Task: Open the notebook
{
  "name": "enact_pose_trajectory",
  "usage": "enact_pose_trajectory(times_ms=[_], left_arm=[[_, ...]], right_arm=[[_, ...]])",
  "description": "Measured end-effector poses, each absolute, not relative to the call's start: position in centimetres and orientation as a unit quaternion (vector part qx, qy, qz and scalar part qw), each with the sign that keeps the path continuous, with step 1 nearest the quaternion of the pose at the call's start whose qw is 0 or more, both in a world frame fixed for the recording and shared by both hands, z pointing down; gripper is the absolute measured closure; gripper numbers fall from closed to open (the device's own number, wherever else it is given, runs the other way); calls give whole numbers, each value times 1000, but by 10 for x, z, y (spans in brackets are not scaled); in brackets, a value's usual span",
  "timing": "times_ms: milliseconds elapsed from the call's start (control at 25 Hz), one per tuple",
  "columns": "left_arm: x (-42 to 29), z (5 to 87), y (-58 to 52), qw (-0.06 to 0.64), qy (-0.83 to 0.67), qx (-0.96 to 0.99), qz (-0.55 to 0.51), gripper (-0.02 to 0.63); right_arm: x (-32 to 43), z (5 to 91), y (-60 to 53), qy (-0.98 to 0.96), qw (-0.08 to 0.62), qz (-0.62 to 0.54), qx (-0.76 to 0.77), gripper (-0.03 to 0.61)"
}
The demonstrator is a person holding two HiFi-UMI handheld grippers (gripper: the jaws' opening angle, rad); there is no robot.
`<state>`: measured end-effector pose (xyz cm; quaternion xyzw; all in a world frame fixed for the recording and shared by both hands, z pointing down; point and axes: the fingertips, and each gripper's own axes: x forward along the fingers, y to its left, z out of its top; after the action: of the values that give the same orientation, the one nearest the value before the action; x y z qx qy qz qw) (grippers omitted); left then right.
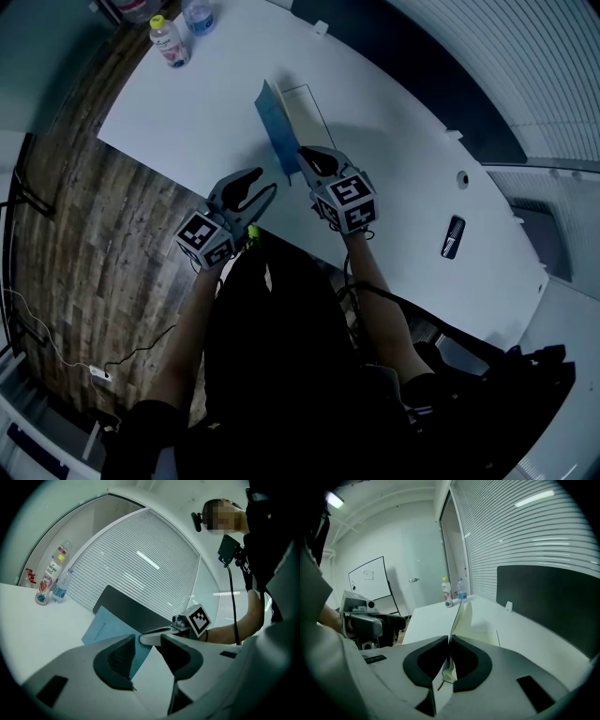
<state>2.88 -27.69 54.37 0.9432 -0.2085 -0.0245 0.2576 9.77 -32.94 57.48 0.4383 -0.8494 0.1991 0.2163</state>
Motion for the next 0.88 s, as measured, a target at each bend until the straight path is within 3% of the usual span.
enact_pose_trajectory(times_ms=[880], left_arm=[[-12,549,-263,260,-246,933,-28,462]], right_arm=[[28,581,-312,-879,219,196,376,558]])
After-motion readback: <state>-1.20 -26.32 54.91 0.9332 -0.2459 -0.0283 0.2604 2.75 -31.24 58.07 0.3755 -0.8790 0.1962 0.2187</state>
